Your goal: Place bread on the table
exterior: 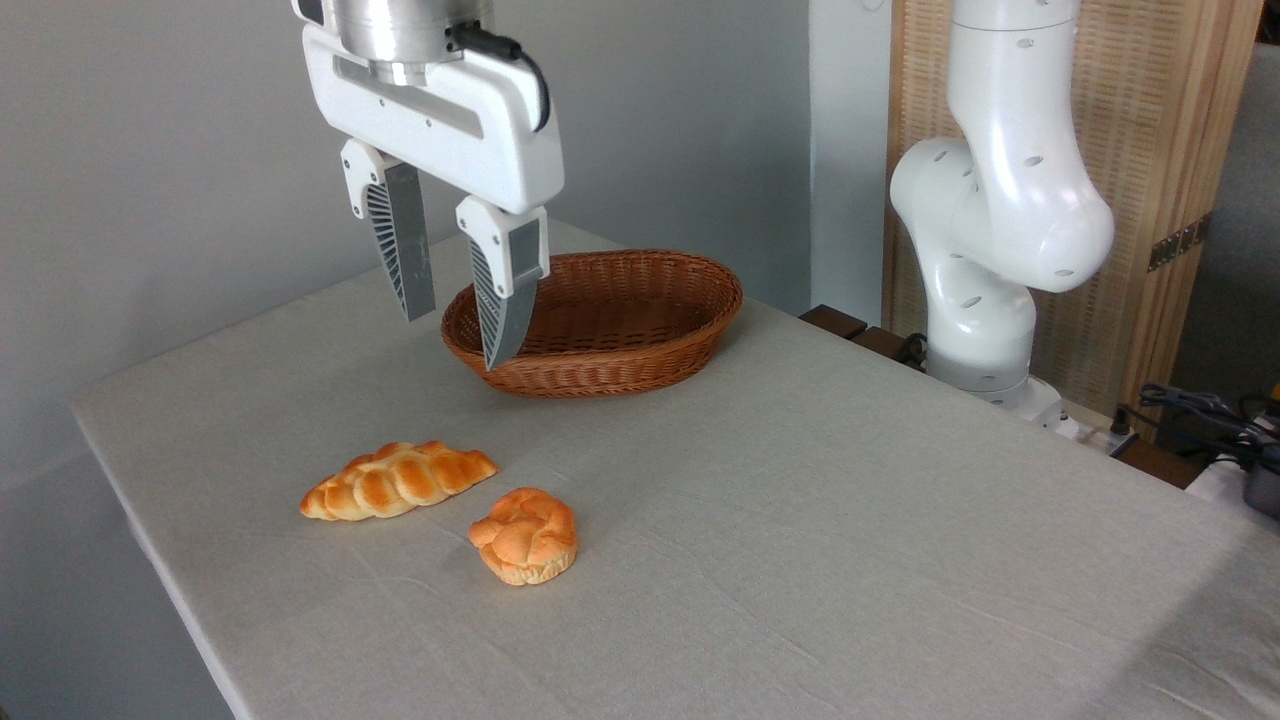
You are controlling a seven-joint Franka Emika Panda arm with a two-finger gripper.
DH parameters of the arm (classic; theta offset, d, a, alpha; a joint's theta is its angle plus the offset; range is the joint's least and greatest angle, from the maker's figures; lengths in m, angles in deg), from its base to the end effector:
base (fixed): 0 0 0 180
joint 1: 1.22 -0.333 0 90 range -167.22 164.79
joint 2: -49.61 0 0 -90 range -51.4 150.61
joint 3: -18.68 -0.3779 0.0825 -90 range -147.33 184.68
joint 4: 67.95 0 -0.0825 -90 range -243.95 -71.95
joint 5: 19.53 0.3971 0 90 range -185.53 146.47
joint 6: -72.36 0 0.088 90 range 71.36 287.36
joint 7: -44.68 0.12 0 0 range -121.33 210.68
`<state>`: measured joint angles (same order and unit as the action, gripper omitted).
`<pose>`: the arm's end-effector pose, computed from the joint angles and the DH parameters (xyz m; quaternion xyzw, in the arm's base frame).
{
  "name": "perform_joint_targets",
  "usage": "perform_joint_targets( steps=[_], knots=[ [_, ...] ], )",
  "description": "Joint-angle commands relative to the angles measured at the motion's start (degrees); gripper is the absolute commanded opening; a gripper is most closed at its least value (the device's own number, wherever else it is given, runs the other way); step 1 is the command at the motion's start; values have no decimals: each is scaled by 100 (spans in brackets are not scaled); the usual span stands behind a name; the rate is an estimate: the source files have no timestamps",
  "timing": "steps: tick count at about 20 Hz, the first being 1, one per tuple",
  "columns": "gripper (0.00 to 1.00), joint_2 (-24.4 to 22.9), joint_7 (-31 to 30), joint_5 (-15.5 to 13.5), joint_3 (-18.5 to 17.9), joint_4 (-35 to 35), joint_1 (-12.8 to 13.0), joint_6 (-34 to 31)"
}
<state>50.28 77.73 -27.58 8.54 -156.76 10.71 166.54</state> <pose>0.5799 -0.0347 0.6848 0.9517 -0.2963 0.0581 0.0555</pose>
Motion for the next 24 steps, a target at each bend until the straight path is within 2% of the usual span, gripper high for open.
perform_joint_targets(
  steps=[1, 6, 8, 9, 11, 17, 24],
  knots=[
    [100, 82, -211, -56, 388, 127, -340, -146],
    [100, 82, -159, -4, 626, 13, -455, -304],
    [100, 73, -132, 14, 836, 13, -629, -304],
    [100, 82, -158, 136, 933, 13, -657, -322],
    [100, 82, -141, 619, 1074, 12, -657, -410],
    [100, 82, -115, 796, 1075, 13, -657, -383],
    [100, 82, -132, 788, 1022, 13, -657, -366]
  ],
)
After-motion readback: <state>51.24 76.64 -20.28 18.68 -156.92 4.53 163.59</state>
